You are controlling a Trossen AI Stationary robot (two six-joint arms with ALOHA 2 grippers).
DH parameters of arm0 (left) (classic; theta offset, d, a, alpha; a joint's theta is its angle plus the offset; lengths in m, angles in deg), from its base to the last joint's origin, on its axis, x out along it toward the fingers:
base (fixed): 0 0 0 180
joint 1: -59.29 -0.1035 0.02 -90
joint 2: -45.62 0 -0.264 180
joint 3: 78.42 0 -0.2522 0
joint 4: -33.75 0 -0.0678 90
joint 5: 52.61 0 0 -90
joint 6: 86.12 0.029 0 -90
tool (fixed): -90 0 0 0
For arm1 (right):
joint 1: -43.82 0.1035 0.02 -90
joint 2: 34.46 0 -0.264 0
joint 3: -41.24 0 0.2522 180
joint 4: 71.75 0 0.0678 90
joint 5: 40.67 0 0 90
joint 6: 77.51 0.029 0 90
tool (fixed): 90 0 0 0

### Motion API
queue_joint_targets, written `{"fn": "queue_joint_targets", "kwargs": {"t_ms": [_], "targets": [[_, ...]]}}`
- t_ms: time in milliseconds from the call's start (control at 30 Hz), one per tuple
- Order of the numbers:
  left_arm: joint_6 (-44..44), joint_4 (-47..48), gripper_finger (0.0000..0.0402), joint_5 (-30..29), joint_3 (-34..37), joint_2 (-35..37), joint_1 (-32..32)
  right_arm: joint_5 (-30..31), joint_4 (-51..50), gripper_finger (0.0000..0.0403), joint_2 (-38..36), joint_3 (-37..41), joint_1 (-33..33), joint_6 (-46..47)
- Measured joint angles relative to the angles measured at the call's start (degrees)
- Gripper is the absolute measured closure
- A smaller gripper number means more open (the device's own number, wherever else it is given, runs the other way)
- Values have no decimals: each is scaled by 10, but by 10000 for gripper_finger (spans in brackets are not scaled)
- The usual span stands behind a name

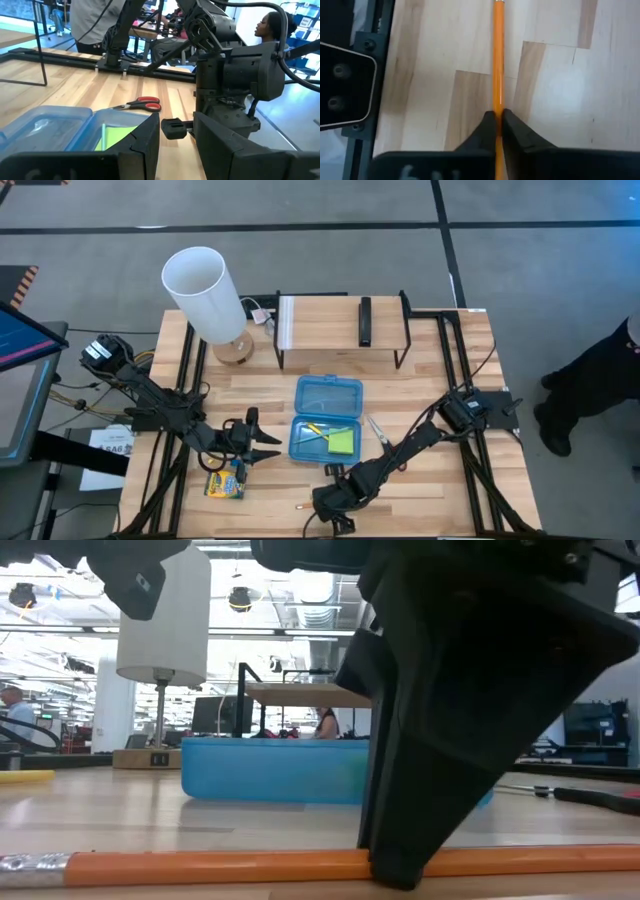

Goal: Pack school essentials
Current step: Put the orange pencil into the blue supply box

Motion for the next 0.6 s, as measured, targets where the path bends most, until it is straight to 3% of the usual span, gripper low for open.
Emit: {"fn": "queue_joint_targets", "kwargs": {"t_ms": [333, 600], "targets": [[-30, 13, 294, 0, 0, 0, 1, 8, 10, 398, -3, 1, 3, -3], [-34, 13, 294, 0, 0, 0, 1, 31, -28, 401, 2, -50, 6, -18]]}}
